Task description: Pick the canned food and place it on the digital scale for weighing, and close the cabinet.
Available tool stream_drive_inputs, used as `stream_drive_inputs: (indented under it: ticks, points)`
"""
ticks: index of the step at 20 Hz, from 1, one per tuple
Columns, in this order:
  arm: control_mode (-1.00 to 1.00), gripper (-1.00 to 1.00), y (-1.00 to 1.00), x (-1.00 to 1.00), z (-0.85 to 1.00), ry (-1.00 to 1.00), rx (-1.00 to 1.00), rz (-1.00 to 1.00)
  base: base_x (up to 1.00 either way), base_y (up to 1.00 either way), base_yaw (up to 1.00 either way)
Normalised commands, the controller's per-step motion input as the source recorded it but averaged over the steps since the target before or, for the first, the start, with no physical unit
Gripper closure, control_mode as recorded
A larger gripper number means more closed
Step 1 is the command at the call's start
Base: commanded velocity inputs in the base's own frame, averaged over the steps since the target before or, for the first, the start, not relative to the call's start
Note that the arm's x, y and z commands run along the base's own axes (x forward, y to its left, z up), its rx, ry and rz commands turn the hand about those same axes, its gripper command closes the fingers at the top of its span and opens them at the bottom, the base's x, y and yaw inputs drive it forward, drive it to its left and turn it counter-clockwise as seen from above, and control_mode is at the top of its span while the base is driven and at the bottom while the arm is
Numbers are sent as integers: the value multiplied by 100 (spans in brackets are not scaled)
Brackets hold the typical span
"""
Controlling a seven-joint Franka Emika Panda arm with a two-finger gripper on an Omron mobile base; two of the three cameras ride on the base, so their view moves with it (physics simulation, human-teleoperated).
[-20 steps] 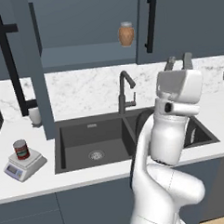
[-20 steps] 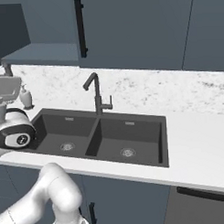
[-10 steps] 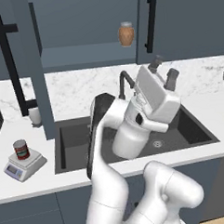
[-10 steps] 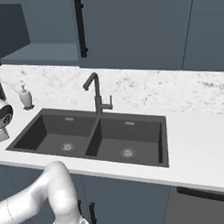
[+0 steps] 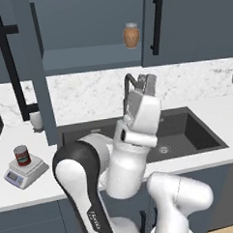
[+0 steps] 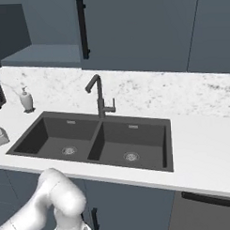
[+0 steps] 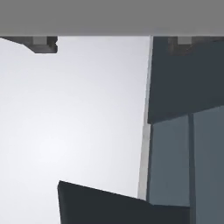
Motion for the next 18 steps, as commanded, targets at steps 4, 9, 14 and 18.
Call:
stream_drive_inputs:
  ticks: [4,9,14,18]
  points:
    - [-100,-100,-11,-5,-100,95,-8,10,0,0,0]
    - [-100,-100,93,-77,-99,30,-16,14,0,0,0]
    - [-100,-100,100,-55,-84,-1,-11,13,0,0,0]
    - [-100,-100,100,-17,-53,-10,0,1,0,0,0]
